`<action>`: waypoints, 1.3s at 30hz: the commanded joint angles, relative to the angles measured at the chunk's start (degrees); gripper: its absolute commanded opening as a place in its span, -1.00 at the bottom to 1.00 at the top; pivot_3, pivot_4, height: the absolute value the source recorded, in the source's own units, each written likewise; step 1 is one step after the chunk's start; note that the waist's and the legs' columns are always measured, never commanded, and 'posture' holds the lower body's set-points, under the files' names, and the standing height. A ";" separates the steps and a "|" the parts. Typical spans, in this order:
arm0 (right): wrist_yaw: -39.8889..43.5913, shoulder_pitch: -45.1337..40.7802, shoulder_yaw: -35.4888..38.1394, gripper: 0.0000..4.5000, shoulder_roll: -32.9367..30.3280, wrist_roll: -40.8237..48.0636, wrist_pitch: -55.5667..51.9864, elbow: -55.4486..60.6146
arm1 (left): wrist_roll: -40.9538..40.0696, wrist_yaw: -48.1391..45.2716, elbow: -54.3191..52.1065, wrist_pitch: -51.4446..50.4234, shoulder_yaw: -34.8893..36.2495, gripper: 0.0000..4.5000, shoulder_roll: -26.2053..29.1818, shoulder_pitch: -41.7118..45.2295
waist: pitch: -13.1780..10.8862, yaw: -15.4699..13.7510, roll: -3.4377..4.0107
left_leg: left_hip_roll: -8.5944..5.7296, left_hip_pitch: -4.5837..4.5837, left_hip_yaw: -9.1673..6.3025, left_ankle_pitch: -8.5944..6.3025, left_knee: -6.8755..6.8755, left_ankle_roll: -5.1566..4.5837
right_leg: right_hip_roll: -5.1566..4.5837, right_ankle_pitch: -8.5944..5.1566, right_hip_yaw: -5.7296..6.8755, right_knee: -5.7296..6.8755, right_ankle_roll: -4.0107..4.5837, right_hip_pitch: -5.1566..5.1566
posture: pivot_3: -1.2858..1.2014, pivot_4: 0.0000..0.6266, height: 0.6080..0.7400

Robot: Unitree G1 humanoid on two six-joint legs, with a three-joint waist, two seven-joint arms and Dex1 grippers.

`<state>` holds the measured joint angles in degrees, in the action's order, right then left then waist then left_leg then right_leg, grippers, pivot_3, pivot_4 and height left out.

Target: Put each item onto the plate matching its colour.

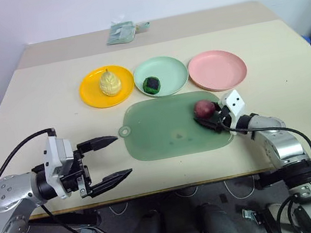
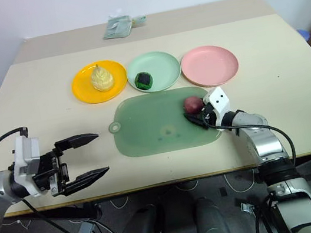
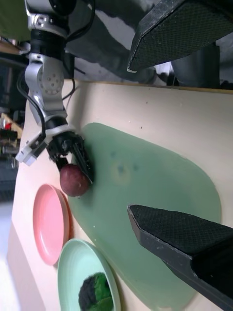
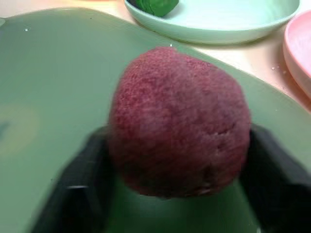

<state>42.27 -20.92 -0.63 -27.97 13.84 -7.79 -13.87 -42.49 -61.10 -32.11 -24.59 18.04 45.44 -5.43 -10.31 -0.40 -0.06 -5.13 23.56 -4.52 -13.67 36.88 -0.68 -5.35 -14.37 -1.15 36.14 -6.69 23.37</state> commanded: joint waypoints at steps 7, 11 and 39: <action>0.80 -10.75 5.21 0.06 -0.10 4.61 -1.67 -1.40 | 2.37 5.52 -2.04 0.81 -0.62 1.00 -1.61 -1.98 | -0.01 0.23 0.03 | 0.00 0.00 0.00 0.00 -0.01 0.00 | 0.00 0.00 -0.01 0.00 0.00 0.01 | 0.03 -0.52 1.00; -0.27 -21.53 5.51 0.06 -0.71 1.35 1.07 -17.11 | 0.22 6.82 -2.50 -0.17 -0.73 1.00 -2.55 -2.07 | -0.02 0.72 0.02 | 0.00 0.00 0.02 0.00 -0.04 0.00 | 0.00 0.00 0.01 -0.02 0.01 0.01 | 0.03 -0.52 1.00; 1.19 -40.66 9.65 0.95 -2.45 -7.01 18.89 -51.31 | 3.85 21.54 -6.83 -0.60 -2.72 1.00 -5.04 1.65 | -0.09 1.37 0.13 | 0.04 -0.06 0.08 0.28 -0.70 0.42 | 0.24 -0.01 -0.07 -0.03 0.05 0.26 | 0.03 -0.52 1.00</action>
<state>39.05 -61.71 7.14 -28.06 3.94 9.25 -71.81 -40.85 -40.60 -39.15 -27.97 15.44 41.42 -3.93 -10.40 0.97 0.07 -5.09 23.49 -4.44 -13.39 36.17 -0.27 -5.11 -14.37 -1.22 36.10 -6.65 23.62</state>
